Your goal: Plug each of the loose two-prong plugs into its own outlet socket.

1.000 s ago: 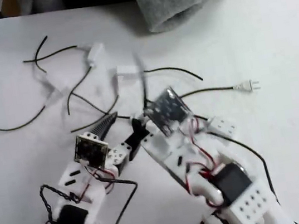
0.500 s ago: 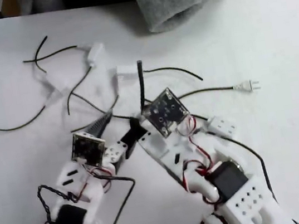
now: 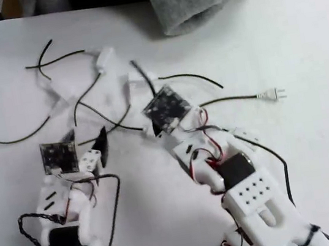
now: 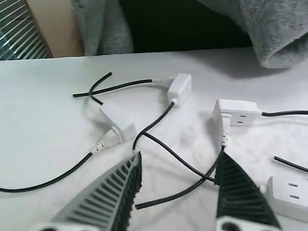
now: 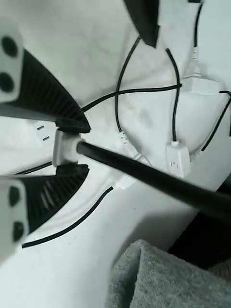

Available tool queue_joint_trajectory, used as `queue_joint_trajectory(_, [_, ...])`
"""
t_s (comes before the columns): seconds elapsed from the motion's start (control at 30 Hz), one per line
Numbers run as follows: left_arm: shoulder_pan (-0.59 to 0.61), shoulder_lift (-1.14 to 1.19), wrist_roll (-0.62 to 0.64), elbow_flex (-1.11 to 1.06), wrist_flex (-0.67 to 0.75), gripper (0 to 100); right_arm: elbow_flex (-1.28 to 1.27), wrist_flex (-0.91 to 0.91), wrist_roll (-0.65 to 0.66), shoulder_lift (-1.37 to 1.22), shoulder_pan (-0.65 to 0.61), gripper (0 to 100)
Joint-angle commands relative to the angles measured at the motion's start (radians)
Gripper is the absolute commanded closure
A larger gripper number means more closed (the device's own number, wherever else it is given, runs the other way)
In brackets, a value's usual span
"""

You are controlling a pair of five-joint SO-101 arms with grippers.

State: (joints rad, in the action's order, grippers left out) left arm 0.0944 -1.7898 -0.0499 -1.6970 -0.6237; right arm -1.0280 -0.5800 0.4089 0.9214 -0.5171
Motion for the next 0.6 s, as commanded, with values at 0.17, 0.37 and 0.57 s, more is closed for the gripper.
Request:
queue_joint_trajectory(0.17, [0.016, -0.019, -0.006, 0.003, 0.0, 76, 0.025, 0.021, 0.117, -0.13, -0.054, 97.9])
queue_joint_trajectory(0.37, [0.016, -0.019, -0.006, 0.003, 0.0, 76, 0.02, 0.07, 0.107, -0.213, -0.101, 97.9])
queue_joint_trajectory(0.57, [0.016, -0.019, -0.008, 0.003, 0.0, 76, -0.048, 0.206, 0.117, -0.286, -0.071, 97.9])
